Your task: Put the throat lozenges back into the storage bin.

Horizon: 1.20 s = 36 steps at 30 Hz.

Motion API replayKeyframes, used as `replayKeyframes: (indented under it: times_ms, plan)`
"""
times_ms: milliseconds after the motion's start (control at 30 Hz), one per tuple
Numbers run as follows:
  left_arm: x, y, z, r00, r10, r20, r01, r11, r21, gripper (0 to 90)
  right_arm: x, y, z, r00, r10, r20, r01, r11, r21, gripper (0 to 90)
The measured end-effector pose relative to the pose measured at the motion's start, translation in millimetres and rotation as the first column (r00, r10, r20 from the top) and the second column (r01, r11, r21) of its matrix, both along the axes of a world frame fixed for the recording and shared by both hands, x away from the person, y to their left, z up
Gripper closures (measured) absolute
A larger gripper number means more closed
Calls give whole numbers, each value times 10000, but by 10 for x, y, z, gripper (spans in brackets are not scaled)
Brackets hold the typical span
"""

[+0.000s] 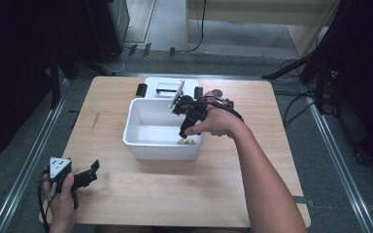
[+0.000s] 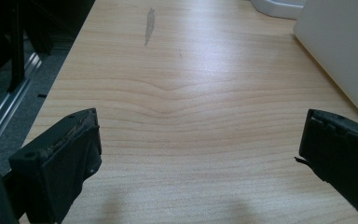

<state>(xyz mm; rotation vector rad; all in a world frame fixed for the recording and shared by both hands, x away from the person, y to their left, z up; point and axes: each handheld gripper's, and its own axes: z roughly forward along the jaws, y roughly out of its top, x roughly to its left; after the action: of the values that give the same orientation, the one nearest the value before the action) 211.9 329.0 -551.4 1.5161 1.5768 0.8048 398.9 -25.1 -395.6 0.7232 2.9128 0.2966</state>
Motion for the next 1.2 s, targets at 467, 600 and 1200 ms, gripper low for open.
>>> replayKeyframes:
  times_ms: [467,600,1200]
  plan:
    - [1,-2,1,10000,-4,-25,4,10000,45,0,-36,-200,269,9985,-457,295,445,9982,407,253]
    - [0,-3,1,10000,-10,-29,10,10000,62,0,-57,-296,344,9973,-629,375,608,9967,544,253]
    - [2,-3,0,10000,4,-11,-4,10000,48,0,-84,-776,358,9887,-1425,473,1391,9879,680,248]
